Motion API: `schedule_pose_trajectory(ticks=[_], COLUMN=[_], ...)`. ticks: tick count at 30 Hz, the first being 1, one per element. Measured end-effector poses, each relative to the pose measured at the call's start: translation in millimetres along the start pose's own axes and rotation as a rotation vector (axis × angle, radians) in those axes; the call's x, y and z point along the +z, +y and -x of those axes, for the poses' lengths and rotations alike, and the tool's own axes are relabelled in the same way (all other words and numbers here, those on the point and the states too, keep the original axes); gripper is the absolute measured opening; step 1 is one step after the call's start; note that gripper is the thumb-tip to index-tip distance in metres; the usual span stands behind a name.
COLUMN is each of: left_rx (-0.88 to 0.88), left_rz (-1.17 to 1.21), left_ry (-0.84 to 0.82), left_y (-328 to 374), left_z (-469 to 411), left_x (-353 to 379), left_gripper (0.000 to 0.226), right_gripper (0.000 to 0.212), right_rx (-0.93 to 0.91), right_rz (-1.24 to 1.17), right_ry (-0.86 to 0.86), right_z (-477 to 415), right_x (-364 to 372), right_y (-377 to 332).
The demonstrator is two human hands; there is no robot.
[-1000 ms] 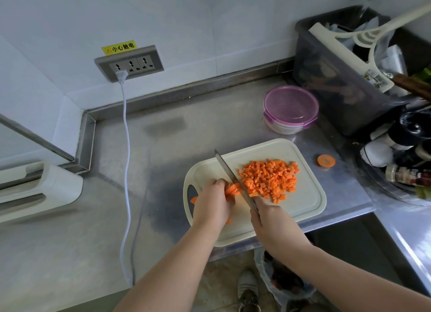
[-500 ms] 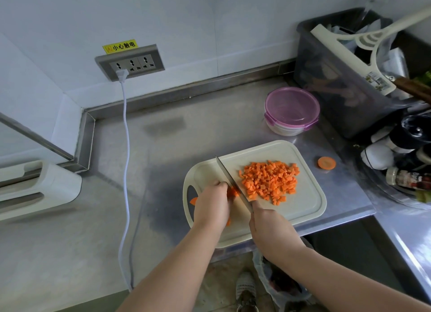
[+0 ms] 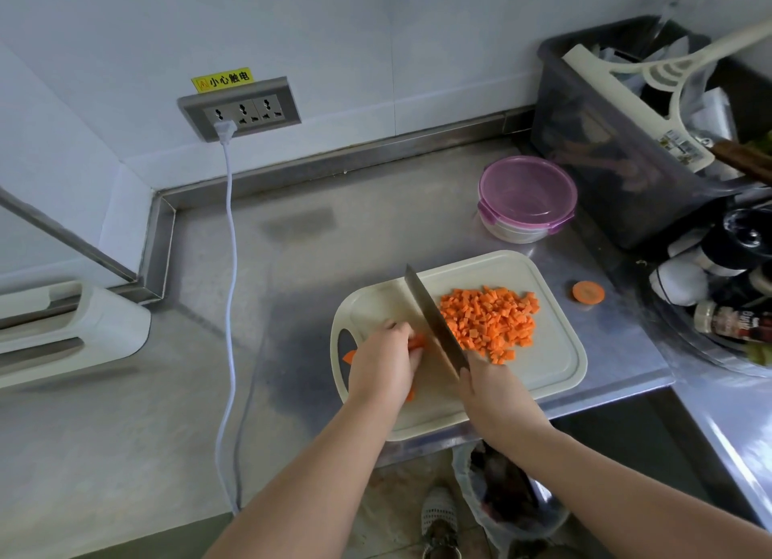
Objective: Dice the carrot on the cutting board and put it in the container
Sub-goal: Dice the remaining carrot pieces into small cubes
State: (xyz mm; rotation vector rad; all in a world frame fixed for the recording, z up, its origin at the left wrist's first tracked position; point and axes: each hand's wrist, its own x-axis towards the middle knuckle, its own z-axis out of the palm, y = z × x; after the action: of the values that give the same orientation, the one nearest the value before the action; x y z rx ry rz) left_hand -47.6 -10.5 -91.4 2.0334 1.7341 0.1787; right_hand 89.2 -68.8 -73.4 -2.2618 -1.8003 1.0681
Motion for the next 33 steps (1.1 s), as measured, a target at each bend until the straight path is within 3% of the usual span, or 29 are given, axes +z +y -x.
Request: schedule_pose_trajectory(ticks=[8,16,30,33], left_rx=[-0.098,-0.131,-0.083,-0.075], left_rz=[0.103,0.109,0.035,0.028], left_ry=[-0.042,-0.048,-0.031,-0.021], left_y=[0.2,-3.9,-5.5,-4.7], left_z=[4.0,3.5,1.9,2.1], left_x=[-2.3,0.3,1.5,1.0], left_gripper=[0.019,0.009,0.008,0.007], right_gripper=[0.020,0.033,0.041,0.034], right_rx=[-0.085,-0.054,0.010,0.019], right_rz=[0.023,0.131,0.142,0.089], right_ry=[0.018,-0.029,-0.100,-0.092], right_z=[17.3,15.2,8.1,5.1], right_x=[-5.5,0.6,7.0,5.9], right_y=[-5.2,-10.7,-13.8,-11.2])
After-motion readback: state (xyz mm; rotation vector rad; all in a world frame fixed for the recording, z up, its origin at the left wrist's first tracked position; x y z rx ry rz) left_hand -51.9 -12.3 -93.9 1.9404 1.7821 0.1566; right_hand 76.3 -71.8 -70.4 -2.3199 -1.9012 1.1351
